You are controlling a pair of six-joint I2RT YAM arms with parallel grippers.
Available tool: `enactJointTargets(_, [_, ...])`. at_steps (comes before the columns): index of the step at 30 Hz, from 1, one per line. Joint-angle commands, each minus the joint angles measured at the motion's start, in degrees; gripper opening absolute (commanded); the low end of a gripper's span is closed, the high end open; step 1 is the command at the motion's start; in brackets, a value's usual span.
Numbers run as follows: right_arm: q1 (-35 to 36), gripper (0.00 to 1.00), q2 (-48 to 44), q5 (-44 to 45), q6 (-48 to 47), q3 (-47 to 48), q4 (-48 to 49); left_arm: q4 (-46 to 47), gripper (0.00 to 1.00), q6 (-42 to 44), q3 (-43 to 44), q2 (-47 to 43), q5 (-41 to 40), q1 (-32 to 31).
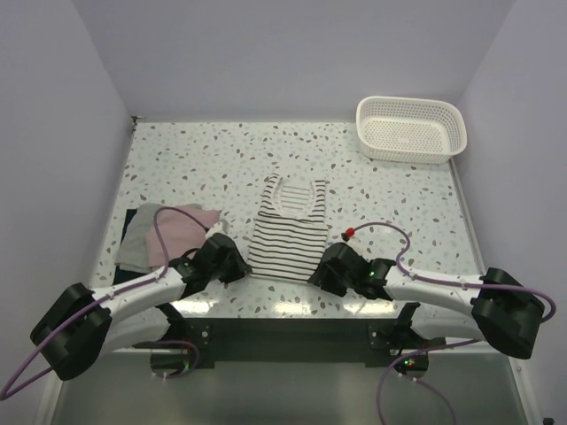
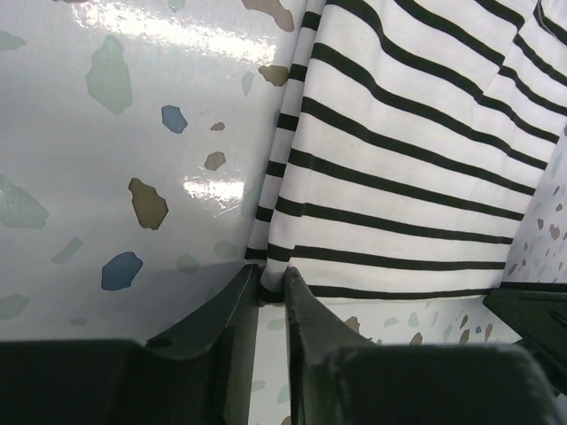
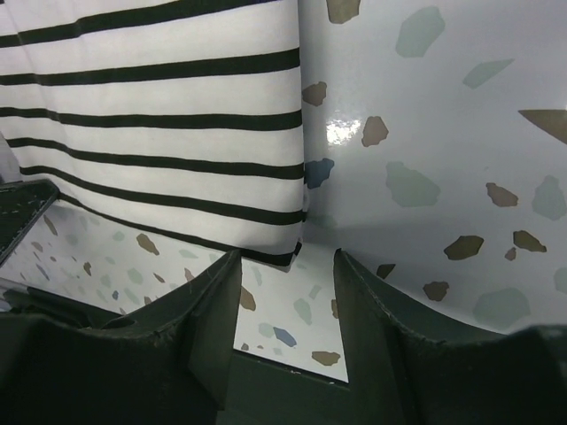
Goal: Fold and stack the tank tops
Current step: Fold the tank top
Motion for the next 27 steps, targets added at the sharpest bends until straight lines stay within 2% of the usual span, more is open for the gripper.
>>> enactJointTargets(1, [0.2,0.49,1.1,0.6,2.5,-1.3,2.8,-7.6,0.21,0.5,-3.3,2.2,0.3,-0.1])
enactJointTargets(12, [0.2,0.40,2.8,3.5,3.7,-2.7,3.9,-6.6,0.06,1.3,-4.0,1.4,1.2,-0.1])
enactJointTargets(16, [0.3,0.31,5.2,3.1,3.0,-2.3,5.9,-5.9,0.03,1.5,-4.1,1.6,1.6,-0.8])
enactJointTargets(17, [0.2,0.24,5.9,3.1,2.5,-2.2,6.1,-5.8,0.03,1.6,-4.2,1.7,1.7,-0.8])
enactJointTargets(19, [0.2,0.17,6.2,3.5,2.1,-1.9,5.8,-5.3,0.00,1.7,-4.3,1.7,1.9,-1.3])
enactJointTargets(20, [0.3,0.08,6.2,3.9,1.8,-1.7,5.4,-5.3,0.00,1.8,-4.2,1.5,2.3,-1.4])
enactJointTargets(22, [0.3,0.00,5.2,4.8,0.1,-1.1,2.8,-5.8,0.00,1.9,-3.8,1.2,2.3,-2.2])
enactJointTargets(27, [1.2,0.00,-2.0,4.9,-5.5,0.6,-6.1,-13.0,0.00,1.1,-2.3,-4.4,0.6,-5.1])
